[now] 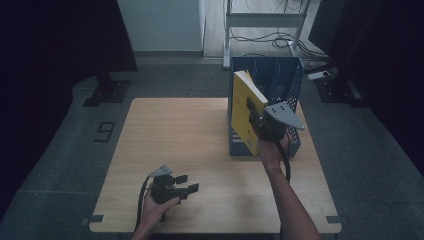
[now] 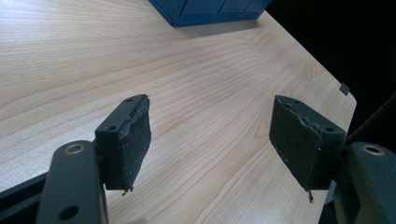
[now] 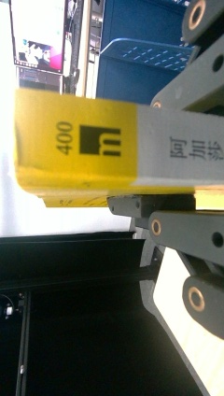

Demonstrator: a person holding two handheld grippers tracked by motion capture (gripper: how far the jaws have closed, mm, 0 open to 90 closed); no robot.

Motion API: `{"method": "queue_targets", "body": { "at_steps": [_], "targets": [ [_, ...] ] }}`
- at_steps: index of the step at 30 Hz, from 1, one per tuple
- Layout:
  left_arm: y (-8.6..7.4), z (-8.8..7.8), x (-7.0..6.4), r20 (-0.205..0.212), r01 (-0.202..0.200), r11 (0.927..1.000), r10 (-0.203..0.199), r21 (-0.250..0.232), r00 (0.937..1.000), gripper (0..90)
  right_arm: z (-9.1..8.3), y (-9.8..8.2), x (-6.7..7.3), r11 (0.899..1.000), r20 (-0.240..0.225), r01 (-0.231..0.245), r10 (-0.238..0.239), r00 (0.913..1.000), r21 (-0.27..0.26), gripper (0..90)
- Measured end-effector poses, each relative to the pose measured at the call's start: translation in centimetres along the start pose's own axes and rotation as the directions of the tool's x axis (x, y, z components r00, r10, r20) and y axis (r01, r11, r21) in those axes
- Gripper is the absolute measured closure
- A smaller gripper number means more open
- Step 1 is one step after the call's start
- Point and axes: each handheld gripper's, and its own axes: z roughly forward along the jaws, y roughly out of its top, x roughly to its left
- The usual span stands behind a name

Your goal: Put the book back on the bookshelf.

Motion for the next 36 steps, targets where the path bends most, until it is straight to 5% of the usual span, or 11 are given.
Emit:
{"method": "queue_targets", "body": {
  "at_steps": [36],
  "targets": [
    [0.1, -0.7, 0.6, -0.001, 0.024, 0.9996, -0.024, -0.015, 0.9997, 29.2, 5.0, -1.5, -1.4, 0.999, 0.085, -0.018, 0.014, 0.9963, 0.044, 74.9]
  ]
}}
